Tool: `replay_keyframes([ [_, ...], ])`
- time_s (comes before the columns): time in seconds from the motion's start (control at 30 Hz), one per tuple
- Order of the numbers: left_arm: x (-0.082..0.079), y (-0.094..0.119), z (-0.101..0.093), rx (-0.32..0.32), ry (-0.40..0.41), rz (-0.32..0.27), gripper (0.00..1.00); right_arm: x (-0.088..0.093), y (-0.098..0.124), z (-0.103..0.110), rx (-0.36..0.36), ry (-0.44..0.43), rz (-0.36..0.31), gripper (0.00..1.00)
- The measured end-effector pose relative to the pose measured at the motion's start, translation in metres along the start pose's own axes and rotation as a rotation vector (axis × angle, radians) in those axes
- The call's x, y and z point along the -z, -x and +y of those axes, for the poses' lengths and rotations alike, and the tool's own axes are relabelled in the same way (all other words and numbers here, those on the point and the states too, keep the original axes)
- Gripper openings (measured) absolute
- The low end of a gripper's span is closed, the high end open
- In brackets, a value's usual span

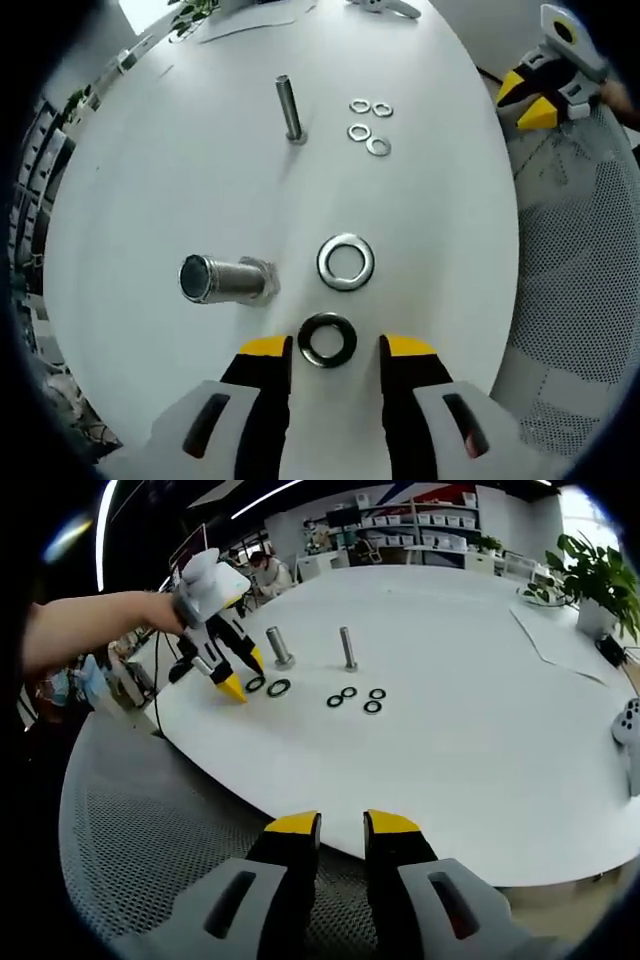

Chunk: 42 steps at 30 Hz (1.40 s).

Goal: Place the washer onto the threaded stud by aligning its center hole with the stud, sliding it down to the base, and recovering from edge contact or off-axis alignment until the washer reaches the visible bottom stop.

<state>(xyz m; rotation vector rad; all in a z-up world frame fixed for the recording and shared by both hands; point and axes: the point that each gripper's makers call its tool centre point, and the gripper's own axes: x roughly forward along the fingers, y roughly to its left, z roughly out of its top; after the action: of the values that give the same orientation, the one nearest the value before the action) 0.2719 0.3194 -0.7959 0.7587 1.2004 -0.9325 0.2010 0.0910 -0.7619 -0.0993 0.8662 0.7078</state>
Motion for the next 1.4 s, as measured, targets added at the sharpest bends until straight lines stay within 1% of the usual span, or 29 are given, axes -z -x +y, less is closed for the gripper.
replay_keyframes([
  [0.2, -0.001, 0.000, -0.001, 0.006, -0.031, -0.012, 0.32, 0.001, 0.000, 0.000, -0.002, 0.003, 0.005, 0.20],
  [0.27, -0.001, 0.000, 0.001, 0.002, -0.024, -0.012, 0.28, 0.001, 0.000, 0.000, -0.003, 0.004, 0.007, 0.20],
  [0.33, 0.000, 0.000, 0.002, 0.000, -0.024, -0.012, 0.21, 0.001, 0.000, 0.000, -0.003, 0.005, 0.008, 0.20],
  [0.53, 0.000, 0.001, 0.002, -0.001, -0.027, -0.008, 0.20, 0.001, 0.000, 0.000, 0.000, 0.002, 0.005, 0.20],
  [0.6, 0.000, 0.001, 0.002, -0.012, -0.013, -0.006, 0.20, 0.001, 0.000, 0.000, 0.000, 0.001, 0.004, 0.20],
  [0.67, 0.000, 0.001, 0.003, -0.026, 0.010, -0.020, 0.19, 0.000, 0.000, 0.000, 0.001, 0.000, 0.002, 0.20],
  [0.73, 0.000, 0.002, 0.003, -0.042, 0.014, -0.038, 0.19, 0.000, 0.000, 0.000, 0.003, -0.002, 0.000, 0.20],
  [0.83, -0.001, 0.002, 0.005, -0.064, 0.015, -0.048, 0.19, 0.000, 0.000, 0.000, 0.003, -0.002, 0.000, 0.20],
  [0.93, 0.000, 0.004, 0.006, -0.077, 0.017, -0.041, 0.19, 0.000, 0.000, 0.000, 0.002, -0.002, 0.000, 0.20],
  [1.03, -0.001, 0.008, 0.006, -0.076, 0.032, -0.050, 0.19, 0.000, 0.000, 0.000, 0.002, -0.002, -0.001, 0.20],
  [1.4, -0.006, 0.024, 0.005, -0.082, 0.040, -0.067, 0.18, -0.001, 0.000, 0.000, 0.001, -0.002, -0.006, 0.20],
])
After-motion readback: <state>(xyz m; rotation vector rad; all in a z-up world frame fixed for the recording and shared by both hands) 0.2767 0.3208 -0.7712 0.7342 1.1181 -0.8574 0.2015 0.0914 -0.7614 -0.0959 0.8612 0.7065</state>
